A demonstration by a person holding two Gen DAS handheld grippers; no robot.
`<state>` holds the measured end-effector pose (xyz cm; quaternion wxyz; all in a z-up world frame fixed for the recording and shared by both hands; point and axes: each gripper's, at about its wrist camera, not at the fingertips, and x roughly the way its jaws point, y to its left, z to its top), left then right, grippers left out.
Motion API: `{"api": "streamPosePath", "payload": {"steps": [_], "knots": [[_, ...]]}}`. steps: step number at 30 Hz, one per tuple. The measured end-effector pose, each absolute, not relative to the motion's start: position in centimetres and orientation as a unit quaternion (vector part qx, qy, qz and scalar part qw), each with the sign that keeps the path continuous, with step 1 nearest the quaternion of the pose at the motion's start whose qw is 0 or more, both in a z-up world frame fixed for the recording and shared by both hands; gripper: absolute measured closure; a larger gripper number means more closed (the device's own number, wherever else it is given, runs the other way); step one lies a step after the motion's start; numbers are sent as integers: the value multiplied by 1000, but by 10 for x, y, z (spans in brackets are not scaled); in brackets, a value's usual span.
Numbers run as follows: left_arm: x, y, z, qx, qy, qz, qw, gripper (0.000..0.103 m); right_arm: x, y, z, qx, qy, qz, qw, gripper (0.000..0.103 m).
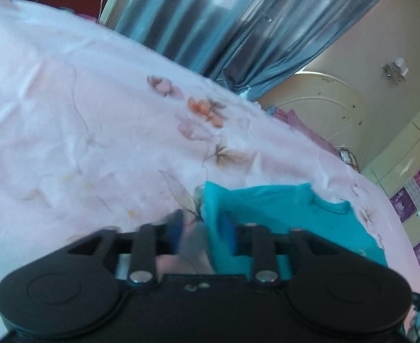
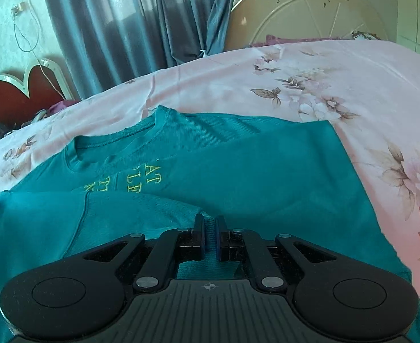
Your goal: Fold small clothes
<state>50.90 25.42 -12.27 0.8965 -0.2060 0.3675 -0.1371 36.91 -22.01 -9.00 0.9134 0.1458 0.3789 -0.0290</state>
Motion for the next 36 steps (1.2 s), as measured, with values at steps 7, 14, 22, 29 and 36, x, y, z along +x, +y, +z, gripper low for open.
{"api": "streamPosePath", "payload": {"steps": [7,14,22,29,36], "knots": [[399,232,-85,-86,347,-203,912,51,365,-231,-83,166,381,-21,909,97],[357,194,-100,38,370,-192,908,55,328,-239,-75,224,374,-25,900,35],[372,184,-107,42,349,-148,924,81,318,-227,-83,241,399,11,885,56],[370,205,-115,-58,352,-99,929,97,325,-237,-85,256,389,10,885,59],[355,228,-128,-127,366,-81,918,96,327,-218,-90,201,405,32,891,97]]}}
